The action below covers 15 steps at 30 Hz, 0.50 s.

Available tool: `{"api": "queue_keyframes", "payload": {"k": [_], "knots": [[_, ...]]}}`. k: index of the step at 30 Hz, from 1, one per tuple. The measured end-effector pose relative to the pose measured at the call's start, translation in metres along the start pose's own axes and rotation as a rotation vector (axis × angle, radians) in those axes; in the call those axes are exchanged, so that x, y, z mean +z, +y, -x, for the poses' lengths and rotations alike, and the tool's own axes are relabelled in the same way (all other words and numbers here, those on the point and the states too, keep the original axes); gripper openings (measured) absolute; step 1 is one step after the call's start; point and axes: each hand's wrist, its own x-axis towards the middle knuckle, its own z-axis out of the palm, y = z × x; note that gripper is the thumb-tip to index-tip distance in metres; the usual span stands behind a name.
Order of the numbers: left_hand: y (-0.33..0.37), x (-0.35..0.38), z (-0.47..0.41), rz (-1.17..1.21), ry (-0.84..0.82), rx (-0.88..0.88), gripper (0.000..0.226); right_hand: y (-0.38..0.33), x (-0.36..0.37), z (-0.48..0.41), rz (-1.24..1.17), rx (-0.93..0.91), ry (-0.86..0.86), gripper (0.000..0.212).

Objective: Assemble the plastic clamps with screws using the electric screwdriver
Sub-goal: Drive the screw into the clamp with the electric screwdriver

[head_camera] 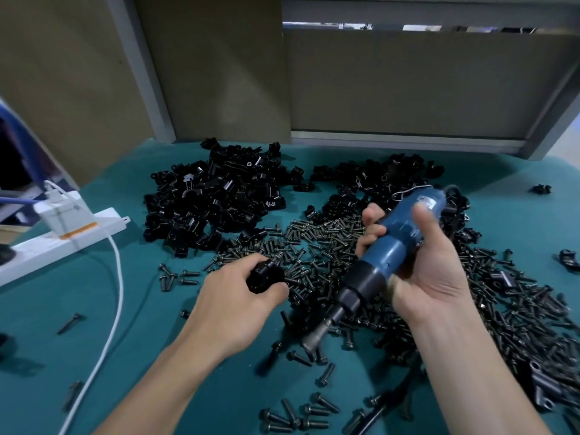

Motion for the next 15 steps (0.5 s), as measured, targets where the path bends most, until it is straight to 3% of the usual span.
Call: {"api": "queue_keyframes", "payload": {"k": [4,9,15], "knots": [[0.005,-0.001,0.003,-0.020,-0.087,0.064,0.012,-0.001,0.005,0.000,0.068,-0.126,0.056,0.034],[0.009,0.002,0.009,-0.042,-0.104,0.111,0.017,-0.002,0.003,-0.001,-0.033,-0.276,0.164,0.019],[0.012,0.004,0.012,-0.108,-0.200,0.092,0.025,-0.004,-0.003,-0.003,-0.136,-0.330,0.186,0.008]]}}
